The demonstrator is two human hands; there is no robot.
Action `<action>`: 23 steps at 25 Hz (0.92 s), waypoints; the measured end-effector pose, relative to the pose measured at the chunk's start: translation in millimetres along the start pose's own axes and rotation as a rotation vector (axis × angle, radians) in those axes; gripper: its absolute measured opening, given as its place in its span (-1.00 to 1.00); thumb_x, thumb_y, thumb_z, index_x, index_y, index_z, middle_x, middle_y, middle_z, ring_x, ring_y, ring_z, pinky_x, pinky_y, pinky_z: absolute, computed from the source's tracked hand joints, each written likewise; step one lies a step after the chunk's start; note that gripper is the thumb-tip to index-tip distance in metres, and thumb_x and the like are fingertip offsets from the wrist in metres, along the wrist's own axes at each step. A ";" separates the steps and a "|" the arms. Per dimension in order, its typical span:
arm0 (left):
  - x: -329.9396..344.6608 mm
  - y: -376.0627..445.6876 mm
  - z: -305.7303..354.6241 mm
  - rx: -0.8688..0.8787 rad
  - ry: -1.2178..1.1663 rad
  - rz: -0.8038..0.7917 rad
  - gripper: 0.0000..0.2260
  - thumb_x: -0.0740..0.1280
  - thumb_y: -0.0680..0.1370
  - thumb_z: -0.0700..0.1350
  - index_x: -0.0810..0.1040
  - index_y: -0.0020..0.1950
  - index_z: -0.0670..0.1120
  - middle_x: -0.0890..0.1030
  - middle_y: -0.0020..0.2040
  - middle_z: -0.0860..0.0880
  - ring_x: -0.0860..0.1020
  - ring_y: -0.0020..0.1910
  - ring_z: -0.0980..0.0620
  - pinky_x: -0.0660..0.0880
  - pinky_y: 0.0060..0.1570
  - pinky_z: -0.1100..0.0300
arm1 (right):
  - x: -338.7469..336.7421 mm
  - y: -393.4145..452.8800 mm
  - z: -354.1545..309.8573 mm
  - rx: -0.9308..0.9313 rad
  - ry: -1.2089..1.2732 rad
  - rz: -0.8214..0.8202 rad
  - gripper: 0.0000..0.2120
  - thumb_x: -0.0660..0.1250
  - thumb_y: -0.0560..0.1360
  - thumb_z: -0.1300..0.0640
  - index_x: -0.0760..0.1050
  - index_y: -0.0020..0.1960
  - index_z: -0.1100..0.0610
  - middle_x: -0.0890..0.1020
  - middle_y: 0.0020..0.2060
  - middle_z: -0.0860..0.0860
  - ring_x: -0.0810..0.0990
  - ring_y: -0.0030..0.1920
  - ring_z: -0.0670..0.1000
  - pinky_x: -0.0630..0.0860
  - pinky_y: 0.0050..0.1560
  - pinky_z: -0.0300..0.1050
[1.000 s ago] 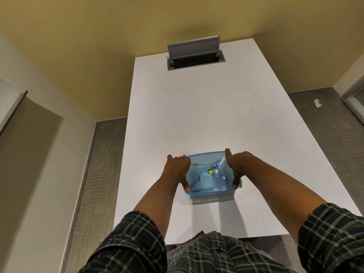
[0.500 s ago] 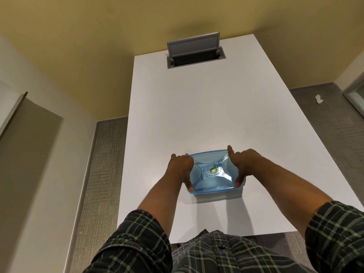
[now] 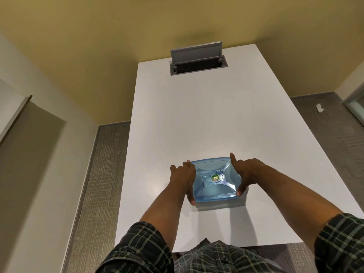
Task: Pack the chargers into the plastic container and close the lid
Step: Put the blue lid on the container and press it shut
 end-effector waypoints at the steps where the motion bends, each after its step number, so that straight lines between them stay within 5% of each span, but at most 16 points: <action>1: 1.1 -0.6 -0.1 -0.008 -0.005 0.002 0.44 0.67 0.07 0.30 -0.10 0.58 -0.37 0.35 0.49 -0.23 0.56 0.26 -0.19 0.34 0.28 -0.21 | 0.4 1.0 -0.6 -0.003 0.007 -0.012 0.53 0.58 0.15 -0.38 -0.48 0.55 0.20 0.45 0.40 0.11 0.52 0.32 0.17 0.45 0.30 0.02; 7: 3.6 -0.8 -2.8 -0.010 -0.051 0.010 0.41 0.69 0.07 0.25 -0.09 0.60 -0.30 0.32 0.51 -0.18 0.55 0.28 -0.18 0.35 0.27 -0.21 | 6.8 -1.3 0.0 -0.008 0.060 -0.102 0.59 0.65 0.13 -0.28 -0.63 0.47 0.16 0.31 0.52 0.13 0.41 0.44 0.18 0.33 0.43 0.01; 15: 3.5 0.7 -1.5 0.016 -0.041 0.023 0.41 0.68 0.09 0.25 -0.08 0.59 -0.34 0.35 0.49 -0.21 0.48 0.36 -0.19 0.33 0.31 -0.18 | 3.4 -4.5 2.7 -0.004 -0.023 -0.012 0.58 0.60 0.07 -0.40 -0.49 0.55 0.14 0.47 0.38 0.05 0.56 0.27 0.15 0.43 0.28 -0.02; 23: 2.1 -6.0 -4.3 0.045 -0.043 0.084 0.39 0.66 0.12 0.28 -0.08 0.60 -0.33 0.31 0.53 -0.24 0.45 0.40 -0.21 0.29 0.39 -0.11 | 0.2 1.2 2.0 0.041 0.097 -0.028 0.61 0.69 0.02 -0.26 -0.46 0.55 0.16 0.40 0.45 0.05 0.47 0.38 0.14 0.40 0.34 -0.02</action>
Point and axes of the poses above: each hand's wrist, its own y-axis towards the middle knuckle, its own x-axis out of the palm, z = x × y, the point moved 8 cm from there along y, towards the middle knuckle
